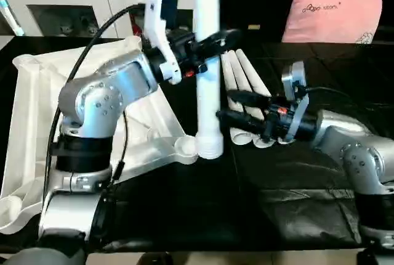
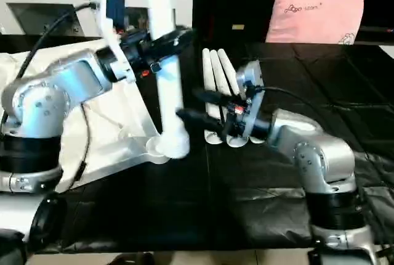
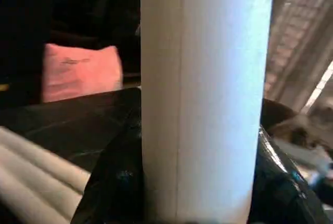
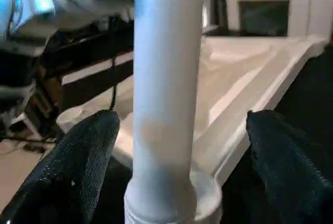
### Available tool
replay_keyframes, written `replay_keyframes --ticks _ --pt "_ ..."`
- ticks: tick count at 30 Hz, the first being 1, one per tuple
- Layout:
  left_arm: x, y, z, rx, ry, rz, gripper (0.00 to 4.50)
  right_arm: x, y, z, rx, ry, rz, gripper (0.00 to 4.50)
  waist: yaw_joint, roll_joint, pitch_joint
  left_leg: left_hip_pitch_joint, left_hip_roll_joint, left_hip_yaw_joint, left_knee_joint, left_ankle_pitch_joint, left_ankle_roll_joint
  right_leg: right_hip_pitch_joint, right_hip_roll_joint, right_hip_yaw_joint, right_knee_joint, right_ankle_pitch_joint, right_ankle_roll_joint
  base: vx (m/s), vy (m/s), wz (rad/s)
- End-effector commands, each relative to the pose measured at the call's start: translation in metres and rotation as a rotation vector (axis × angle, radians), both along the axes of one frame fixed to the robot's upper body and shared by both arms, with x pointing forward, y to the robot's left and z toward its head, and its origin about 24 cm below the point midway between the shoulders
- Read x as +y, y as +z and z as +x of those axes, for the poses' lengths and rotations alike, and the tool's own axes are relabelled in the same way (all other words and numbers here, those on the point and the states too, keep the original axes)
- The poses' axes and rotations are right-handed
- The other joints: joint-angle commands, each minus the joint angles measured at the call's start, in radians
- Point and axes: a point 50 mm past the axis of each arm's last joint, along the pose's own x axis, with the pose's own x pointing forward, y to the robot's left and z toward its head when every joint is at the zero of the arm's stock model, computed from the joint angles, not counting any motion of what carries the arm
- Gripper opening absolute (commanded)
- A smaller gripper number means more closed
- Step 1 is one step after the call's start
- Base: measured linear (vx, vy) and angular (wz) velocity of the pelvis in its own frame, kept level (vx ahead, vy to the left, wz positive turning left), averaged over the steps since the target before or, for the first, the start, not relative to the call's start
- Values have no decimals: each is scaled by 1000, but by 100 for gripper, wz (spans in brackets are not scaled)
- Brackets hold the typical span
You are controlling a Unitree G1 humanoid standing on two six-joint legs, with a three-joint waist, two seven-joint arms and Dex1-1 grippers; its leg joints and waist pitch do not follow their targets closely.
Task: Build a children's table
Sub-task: Pick table leg
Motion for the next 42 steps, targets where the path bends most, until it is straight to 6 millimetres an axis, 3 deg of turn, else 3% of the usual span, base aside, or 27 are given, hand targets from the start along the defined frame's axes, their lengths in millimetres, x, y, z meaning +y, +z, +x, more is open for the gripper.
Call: replay_keyframes --ticks 1,5,12,23,24,32,33,42 --pt "-6 14 -7 -47 -65 -4 175 3 2 -1 10 54 -19 421 3 -13 -77 27 44 -16 -55 -73 12 45 -74 33 -70 40 -233 0 0 0" --pt "-10 18 -12 -47 -137 -20 175 5 0 -3 46 103 14 421 4 -13 -77 29 45 -16 -55 -85 10 43 -75 33 -72 7 -236 0 0 0" --pt "-19 23 -25 -34 -288 -62 175 9 -2 -7 68 193 36 421 7 -13 -78 26 43 -14 -51 -68 21 45 -73 32 -67 33 -253 0 0 0" --pt "-29 26 -31 -30 -379 -65 175 13 -12 -14 108 288 -2 421 10 -12 -79 28 45 -16 -51 -73 20 46 -75 32 -69 24 -247 0 0 0" --pt "-30 26 -32 -30 -384 -65 175 13 -13 -14 112 290 -5 393 11 -12 -79 27 45 -16 -51 -68 22 45 -74 32 -69 32 -248 0 0 0" --pt "-34 27 -36 -43 -420 -45 175 13 -18 -15 152 315 -16 337 20 -15 -80 29 47 -16 -50 -61 30 44 -75 32 -67 34 -247 0 0 0" --pt "-34 27 -37 -44 -422 -44 175 13 -19 -15 156 315 -19 306 21 -16 -80 28 47 -16 -49 -60 30 45 -74 32 -66 33 -246 0 0 0" --pt "-39 32 -43 -62 -462 -51 174 14 -25 -17 188 326 -37 251 29 -19 -80 28 47 -15 -49 -56 30 43 -75 33 -66 21 -238 0 0 0"
